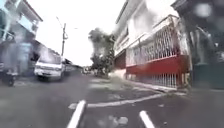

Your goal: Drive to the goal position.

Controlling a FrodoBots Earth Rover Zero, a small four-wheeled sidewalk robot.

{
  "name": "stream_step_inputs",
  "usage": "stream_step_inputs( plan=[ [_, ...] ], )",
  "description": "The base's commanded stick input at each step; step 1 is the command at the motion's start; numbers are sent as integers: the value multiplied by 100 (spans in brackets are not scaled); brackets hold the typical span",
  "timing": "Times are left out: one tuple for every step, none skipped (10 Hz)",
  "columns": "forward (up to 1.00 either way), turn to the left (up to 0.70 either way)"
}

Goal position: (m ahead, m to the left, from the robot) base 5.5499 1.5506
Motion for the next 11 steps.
stream_step_inputs(
  plan=[
    [100,-32],
    [100,-19],
    [100,16],
    [100,7],
    [100,1],
    [100,0],
    [100,0],
    [100,12],
    [100,20],
    [100,18],
    [100,17]
  ],
)
